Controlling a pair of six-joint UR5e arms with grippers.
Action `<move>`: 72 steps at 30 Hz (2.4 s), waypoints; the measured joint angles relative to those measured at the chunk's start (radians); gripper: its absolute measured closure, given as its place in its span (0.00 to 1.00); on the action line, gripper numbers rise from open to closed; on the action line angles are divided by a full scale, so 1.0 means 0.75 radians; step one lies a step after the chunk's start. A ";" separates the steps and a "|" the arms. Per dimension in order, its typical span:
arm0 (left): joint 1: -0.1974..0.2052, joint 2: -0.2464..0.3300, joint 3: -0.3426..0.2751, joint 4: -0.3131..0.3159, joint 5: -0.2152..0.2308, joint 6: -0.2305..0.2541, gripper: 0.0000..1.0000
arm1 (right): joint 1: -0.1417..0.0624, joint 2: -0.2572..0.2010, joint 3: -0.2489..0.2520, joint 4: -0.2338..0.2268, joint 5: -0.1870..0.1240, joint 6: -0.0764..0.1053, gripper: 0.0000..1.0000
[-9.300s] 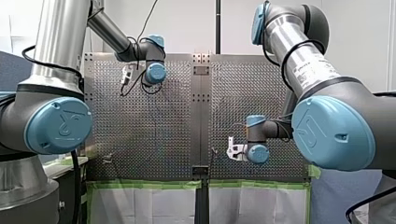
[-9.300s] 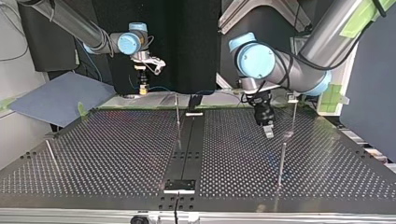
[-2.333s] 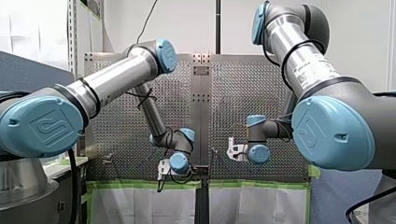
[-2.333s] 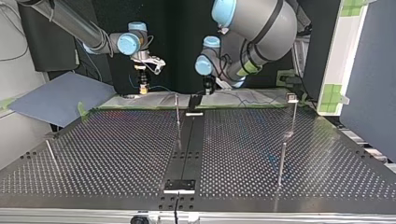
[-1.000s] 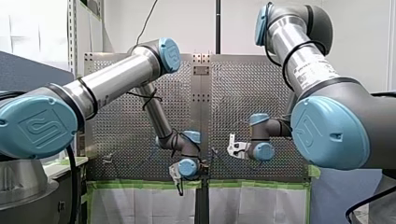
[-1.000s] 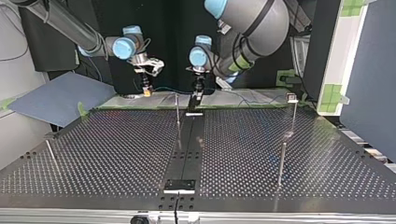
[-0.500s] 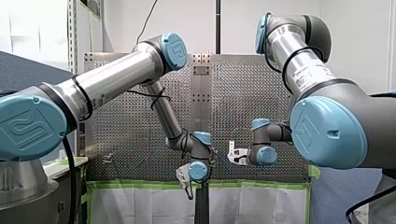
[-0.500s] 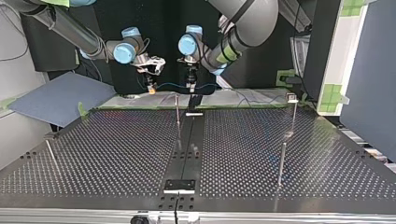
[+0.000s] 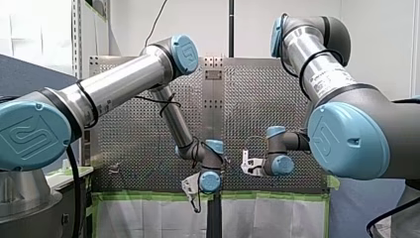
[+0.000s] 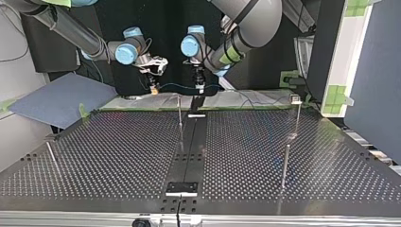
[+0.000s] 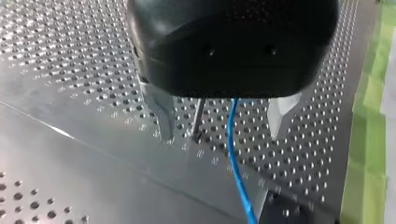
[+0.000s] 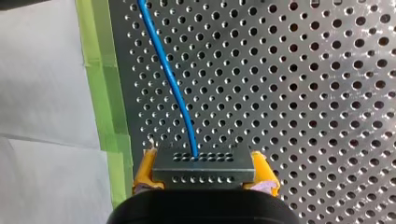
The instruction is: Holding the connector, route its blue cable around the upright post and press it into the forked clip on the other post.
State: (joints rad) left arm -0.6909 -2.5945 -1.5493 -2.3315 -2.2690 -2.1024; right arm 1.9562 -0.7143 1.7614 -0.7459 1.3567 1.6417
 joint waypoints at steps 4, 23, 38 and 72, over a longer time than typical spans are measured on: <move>0.002 -0.001 0.017 -0.001 -0.047 0.040 0.00 | 0.006 0.000 0.000 -0.002 -0.010 -0.001 1.00; 0.020 -0.002 0.062 -0.102 0.049 0.073 0.00 | 0.018 0.000 0.000 -0.005 -0.013 -0.002 1.00; 0.035 -0.008 0.062 -0.058 0.203 0.076 0.00 | 0.019 0.000 0.001 -0.006 -0.013 -0.002 1.00; 0.061 -0.007 0.060 -0.074 -0.004 0.227 0.90 | 0.022 0.000 0.000 -0.004 -0.011 -0.002 1.00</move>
State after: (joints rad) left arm -0.6452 -2.6001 -1.5045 -2.3867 -2.2720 -1.9322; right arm 1.9725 -0.7143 1.7611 -0.7491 1.3483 1.6401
